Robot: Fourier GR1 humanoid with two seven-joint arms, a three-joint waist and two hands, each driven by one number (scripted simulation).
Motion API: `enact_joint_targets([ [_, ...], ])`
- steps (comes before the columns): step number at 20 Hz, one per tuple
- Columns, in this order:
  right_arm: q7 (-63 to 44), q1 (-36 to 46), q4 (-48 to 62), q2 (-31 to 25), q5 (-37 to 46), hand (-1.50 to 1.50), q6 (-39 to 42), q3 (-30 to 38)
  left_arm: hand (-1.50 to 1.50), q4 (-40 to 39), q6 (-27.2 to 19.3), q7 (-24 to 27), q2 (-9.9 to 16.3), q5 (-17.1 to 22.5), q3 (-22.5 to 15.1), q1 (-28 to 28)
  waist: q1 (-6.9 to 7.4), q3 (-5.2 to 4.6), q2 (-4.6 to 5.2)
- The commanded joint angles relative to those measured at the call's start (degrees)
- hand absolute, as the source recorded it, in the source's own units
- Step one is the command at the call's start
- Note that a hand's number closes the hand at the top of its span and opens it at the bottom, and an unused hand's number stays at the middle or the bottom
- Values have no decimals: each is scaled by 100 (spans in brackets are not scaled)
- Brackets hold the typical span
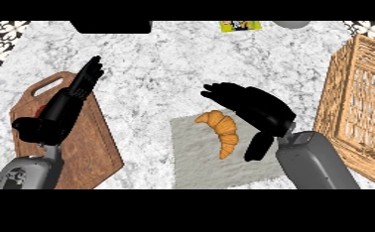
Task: Pick the croissant from the placemat and place it in the basket
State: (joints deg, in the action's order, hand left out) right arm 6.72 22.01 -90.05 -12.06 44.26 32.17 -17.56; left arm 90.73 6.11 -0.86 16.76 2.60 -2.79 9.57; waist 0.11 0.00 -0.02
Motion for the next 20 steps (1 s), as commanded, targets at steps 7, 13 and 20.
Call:
enact_joint_targets([
  [7,132,-266,240,309,896,-150,-306,-285,0,-78,262,-122,-190,-211,282,157,-5,0,0],
  [13,151,-293,755,639,1292,-150,-671,-382,0,246,404,-12,-253,-279,338,-231,13,0,0],
  [20,216,-100,1313,699,1594,-150,-721,-219,0,-600,317,487,-497,-629,373,178,-13,-1,6],
])
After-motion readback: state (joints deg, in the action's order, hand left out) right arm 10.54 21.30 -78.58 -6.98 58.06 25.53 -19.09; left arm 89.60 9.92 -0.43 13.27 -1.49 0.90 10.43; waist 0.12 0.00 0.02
